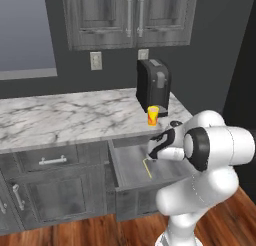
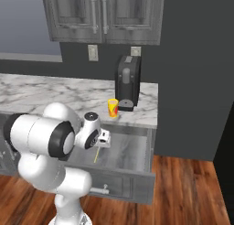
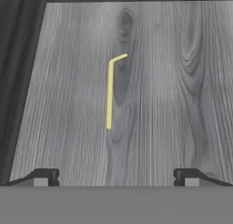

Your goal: Pick up the straw from the right drawer and put it inside the smoothie cup.

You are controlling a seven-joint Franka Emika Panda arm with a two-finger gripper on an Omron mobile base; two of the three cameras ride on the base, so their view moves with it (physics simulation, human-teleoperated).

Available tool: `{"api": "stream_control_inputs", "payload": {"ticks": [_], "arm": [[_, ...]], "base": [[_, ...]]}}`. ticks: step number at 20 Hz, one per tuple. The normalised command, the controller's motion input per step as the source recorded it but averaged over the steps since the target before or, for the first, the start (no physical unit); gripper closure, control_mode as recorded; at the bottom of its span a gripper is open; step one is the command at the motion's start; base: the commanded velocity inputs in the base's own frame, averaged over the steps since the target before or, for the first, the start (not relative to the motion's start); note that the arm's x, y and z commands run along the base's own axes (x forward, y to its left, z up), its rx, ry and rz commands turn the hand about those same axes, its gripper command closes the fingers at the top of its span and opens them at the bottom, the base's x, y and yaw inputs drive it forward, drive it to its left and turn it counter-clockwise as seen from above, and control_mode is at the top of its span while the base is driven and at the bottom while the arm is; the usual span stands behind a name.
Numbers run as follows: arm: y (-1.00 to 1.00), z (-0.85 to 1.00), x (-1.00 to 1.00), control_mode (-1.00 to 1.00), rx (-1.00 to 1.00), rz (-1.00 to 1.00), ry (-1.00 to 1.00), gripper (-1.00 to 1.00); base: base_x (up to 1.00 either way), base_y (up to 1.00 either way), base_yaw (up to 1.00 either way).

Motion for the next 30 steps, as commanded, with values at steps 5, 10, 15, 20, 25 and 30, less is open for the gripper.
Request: {"api": "stream_control_inputs", "payload": {"ticks": [5,10,15,20,25,30], "arm": [[0.04,-0.08,0.21,-1.00,0.00,0.00,0.08,-1.00],[0.06,-0.21,0.13,-1.00,0.00,0.00,0.07,-1.00],[0.02,-0.34,0.12,-1.00,0.00,0.00,0.04,-1.00],[0.00,-0.42,0.16,-1.00,0.00,0.00,0.05,-1.00],[0.00,-0.44,0.16,-1.00,0.00,0.00,0.03,-1.00],[0.04,-0.38,0.18,-1.00,0.00,0.00,0.02,-1.00]], "base": [[0.00,0.00,0.00],[0.00,0.00,0.00],[0.00,0.00,0.00],[0.00,0.00,0.00],[0.00,0.00,0.00],[0.00,0.00,0.00]]}}
